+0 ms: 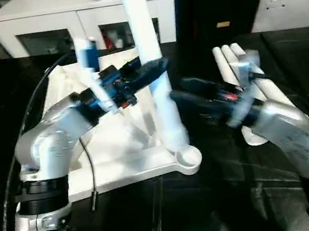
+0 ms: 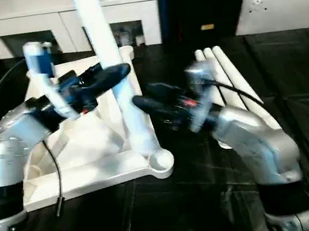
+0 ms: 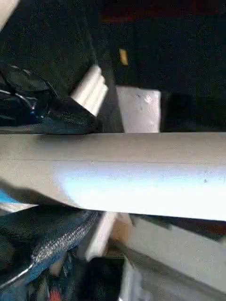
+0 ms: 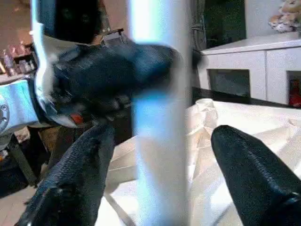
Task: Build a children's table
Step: Pick table leg
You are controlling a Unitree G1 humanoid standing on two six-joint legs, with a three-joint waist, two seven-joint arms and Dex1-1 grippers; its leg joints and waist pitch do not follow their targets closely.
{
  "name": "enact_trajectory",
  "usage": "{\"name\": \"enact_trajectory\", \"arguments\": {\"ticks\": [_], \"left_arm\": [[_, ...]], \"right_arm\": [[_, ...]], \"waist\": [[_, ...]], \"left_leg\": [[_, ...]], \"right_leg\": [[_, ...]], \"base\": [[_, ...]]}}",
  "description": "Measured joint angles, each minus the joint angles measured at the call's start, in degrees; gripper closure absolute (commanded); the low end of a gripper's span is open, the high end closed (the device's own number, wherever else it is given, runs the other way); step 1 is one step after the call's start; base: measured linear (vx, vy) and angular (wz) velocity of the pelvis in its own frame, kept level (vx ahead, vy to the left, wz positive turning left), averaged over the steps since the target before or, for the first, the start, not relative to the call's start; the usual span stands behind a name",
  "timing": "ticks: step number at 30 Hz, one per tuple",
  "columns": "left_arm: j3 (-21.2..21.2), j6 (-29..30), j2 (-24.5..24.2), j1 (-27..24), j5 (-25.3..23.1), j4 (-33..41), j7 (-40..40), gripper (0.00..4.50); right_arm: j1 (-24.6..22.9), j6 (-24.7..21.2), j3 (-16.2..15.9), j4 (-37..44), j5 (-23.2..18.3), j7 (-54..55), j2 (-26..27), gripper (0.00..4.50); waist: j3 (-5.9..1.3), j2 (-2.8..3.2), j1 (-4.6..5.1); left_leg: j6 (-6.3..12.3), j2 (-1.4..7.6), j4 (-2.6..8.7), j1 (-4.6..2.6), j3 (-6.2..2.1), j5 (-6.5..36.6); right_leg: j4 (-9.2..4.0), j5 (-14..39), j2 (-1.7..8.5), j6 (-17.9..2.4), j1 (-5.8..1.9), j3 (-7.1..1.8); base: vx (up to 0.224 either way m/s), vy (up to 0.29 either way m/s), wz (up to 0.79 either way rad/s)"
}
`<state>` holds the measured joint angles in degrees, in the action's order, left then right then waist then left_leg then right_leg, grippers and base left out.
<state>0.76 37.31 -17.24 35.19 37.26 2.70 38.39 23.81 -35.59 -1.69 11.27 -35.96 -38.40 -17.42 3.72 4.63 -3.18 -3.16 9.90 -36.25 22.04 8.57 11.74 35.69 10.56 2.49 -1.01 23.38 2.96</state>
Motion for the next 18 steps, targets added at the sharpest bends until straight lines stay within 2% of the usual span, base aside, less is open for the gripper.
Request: {"name": "enact_trajectory", "arguments": {"ticks": [6,8,9,15,18], "left_arm": [[-3.00,-2.90,3.18,0.00,-10.25,2.78,-12.53,2.71],[-3.00,-3.51,4.23,0.06,-12.04,3.27,-15.69,2.71],[-2.99,-3.63,4.45,0.23,-12.59,3.43,-17.00,2.71],[-3.15,-2.10,6.85,0.33,-13.93,7.23,-22.00,2.71],[-3.37,-2.00,7.20,0.33,-14.53,7.62,-22.58,2.71]], "right_arm": [[0.68,-4.08,-7.00,2.08,8.23,11.73,4.13,0.61],[0.71,-5.42,-8.48,2.24,9.91,14.20,4.99,0.61],[0.71,-5.94,-9.25,2.26,10.81,15.26,5.50,0.79],[0.99,-7.21,-10.23,0.74,14.60,23.56,10.99,1.31],[1.74,-7.20,-10.13,-0.44,15.62,25.32,12.06,1.49]], "waist": [[0.04,-0.30,0.12],[0.04,-0.33,0.16],[0.04,-0.33,0.12],[0.03,-0.42,0.24],[0.03,-0.49,0.36]], "left_leg": [[-0.04,0.00,0.05,0.03,0.01,-0.02],[-0.05,0.00,0.05,0.04,0.01,-0.02],[-0.05,-0.01,0.05,0.04,0.01,-0.02],[-0.10,-0.01,0.07,0.04,0.01,-0.05],[-0.12,-0.01,0.07,0.03,0.01,-0.07]], "right_leg": [[0.00,0.01,0.00,0.01,0.03,-0.01],[-0.01,0.00,0.00,0.01,0.03,-0.01],[-0.01,0.01,0.00,0.01,0.03,-0.01],[0.00,0.01,0.01,0.02,0.05,-0.02],[0.00,0.01,0.00,0.02,0.05,-0.03]], "base": [[0.000,0.000,0.00],[0.000,0.000,0.00],[0.000,0.000,0.00],[0.000,0.000,0.00],[0.000,0.000,0.00]]}}
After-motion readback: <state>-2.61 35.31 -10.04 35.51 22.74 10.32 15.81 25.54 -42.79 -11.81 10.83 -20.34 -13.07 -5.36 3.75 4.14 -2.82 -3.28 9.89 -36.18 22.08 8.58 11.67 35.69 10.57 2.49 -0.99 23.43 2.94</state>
